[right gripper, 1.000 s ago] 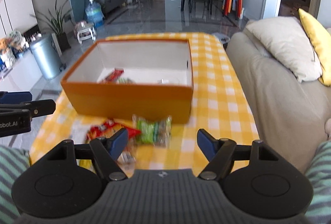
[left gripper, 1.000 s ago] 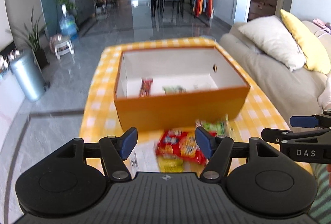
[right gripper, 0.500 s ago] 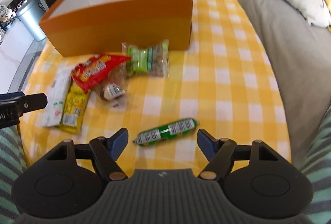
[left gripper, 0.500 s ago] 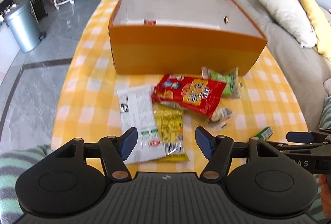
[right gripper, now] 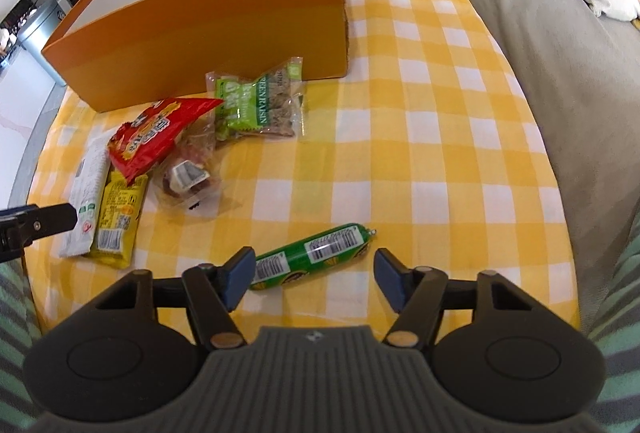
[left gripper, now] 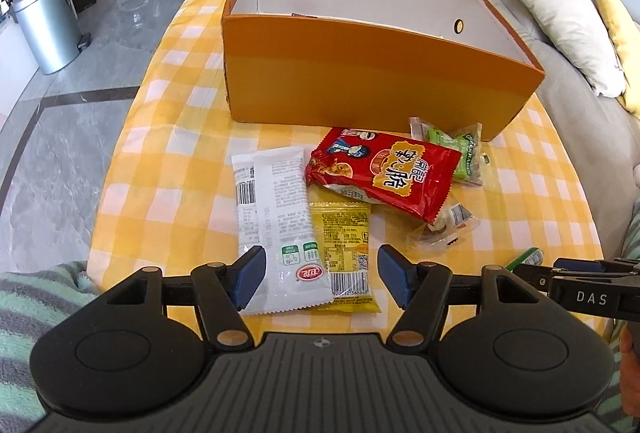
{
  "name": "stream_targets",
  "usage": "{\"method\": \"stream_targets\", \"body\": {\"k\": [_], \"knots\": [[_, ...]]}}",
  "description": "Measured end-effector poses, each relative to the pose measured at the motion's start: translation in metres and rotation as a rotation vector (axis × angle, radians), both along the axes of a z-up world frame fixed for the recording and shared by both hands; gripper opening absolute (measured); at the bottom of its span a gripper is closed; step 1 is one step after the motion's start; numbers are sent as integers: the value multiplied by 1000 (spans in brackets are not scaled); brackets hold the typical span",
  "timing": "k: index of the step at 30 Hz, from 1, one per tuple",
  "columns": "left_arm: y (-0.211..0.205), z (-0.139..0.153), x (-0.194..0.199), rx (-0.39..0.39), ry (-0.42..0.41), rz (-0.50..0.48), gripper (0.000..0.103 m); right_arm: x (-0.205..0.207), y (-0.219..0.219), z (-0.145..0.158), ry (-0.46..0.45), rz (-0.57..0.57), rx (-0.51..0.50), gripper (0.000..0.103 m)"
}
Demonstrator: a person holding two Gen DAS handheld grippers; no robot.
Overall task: Organize snacks
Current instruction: 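Grasp the green tube candy with the right tool while the left tool grasps the white packet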
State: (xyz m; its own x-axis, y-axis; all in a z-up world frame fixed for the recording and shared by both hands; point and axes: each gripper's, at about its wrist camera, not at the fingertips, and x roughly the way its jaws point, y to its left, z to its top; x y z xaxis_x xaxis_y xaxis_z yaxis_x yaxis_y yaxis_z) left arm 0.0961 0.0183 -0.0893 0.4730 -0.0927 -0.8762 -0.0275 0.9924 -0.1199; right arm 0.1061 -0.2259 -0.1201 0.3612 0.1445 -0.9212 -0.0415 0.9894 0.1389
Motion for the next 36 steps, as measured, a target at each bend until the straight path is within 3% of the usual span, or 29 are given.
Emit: {"method": "stream_targets", "body": {"k": [7,18,36], "knots": [[6,-9,7,-7,26,20,75,11,-4,-11,30,-27,51,55],[16,-24,18,-3,67,63,75,15,13,-20,16,44,120,27],[20,-50,48,0,58,129,76,39,19,-28,1,13,74,26]]}}
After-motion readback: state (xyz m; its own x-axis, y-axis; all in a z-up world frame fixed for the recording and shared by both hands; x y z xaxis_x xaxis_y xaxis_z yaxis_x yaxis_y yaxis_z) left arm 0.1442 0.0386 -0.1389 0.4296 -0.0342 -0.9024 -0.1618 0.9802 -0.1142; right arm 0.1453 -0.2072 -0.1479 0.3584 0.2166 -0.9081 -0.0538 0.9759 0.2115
